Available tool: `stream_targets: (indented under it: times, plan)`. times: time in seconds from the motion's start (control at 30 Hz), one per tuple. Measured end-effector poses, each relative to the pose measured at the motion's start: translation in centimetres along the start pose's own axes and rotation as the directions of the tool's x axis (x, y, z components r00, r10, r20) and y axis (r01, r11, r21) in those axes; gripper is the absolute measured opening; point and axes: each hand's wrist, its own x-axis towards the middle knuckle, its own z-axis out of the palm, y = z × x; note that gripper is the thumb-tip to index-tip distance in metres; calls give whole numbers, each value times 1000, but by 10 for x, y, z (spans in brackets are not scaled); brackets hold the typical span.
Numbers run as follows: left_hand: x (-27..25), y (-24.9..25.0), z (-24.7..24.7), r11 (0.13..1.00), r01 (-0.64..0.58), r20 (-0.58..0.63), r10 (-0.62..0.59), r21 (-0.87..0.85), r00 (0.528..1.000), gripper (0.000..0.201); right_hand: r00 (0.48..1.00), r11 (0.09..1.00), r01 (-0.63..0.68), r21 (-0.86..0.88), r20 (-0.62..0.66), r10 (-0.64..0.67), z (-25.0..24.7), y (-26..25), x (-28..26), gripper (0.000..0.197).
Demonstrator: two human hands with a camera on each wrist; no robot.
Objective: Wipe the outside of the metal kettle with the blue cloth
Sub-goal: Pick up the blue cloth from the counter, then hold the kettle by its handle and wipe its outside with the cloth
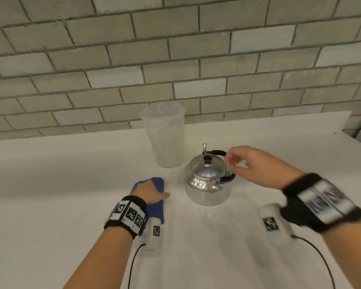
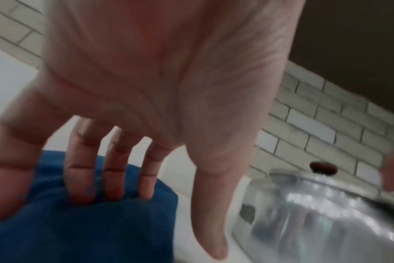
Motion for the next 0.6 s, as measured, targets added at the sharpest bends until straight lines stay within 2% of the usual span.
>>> stream_targets:
  times: [0.07, 0.13, 0.17, 0.2, 0.27, 0.3, 0.37, 0.43, 0.47, 0.53, 0.6]
  plan:
    - [7, -8, 10, 996, 56, 36, -59, 63, 998, 104, 976, 973, -116, -200, 159, 149, 16, 12, 33, 29]
    - [9, -9, 13, 992, 42, 36, -46, 117, 998, 114, 936, 923, -107, -369, 277, 219, 29, 17, 48, 42]
    - [8, -8, 11, 989, 17, 30, -22, 149, 999, 106, 932, 898, -76, -433, 289, 219, 33, 19, 53, 40]
    - [5, -7, 9, 982, -14, 22, 10, 188, 1000, 88, 936, 875, -38, -482, 289, 200, 35, 20, 57, 33]
    - [3, -6, 2, 975, -83, 42, 76, 208, 996, 38, 946, 822, 36, -568, 285, 156, 35, 20, 61, 23]
    - [4, -8, 0, 981, -86, 51, 78, 175, 996, 25, 945, 795, 75, -602, 297, 136, 35, 19, 62, 21]
    - [4, -16, -2, 996, -77, 51, 75, 35, 996, 15, 942, 751, 141, -646, 320, 98, 32, 18, 63, 17]
    - [5, -23, -4, 977, -48, 63, 62, -209, 996, 26, 942, 713, 192, -674, 329, 58, 28, 18, 64, 12]
    - [4, -23, -6, 939, -44, 65, 71, -340, 995, 24, 942, 709, 217, -670, 335, 28, 24, 17, 65, 12]
    - [-1, -16, -12, 821, -71, 16, 97, -566, 995, 13, 938, 728, 253, -637, 346, -23, 16, 15, 68, 13]
    - [-1, -3, -13, 639, -141, -69, 136, -756, 988, 23, 923, 741, 312, -594, 376, -88, 12, 11, 76, 19]
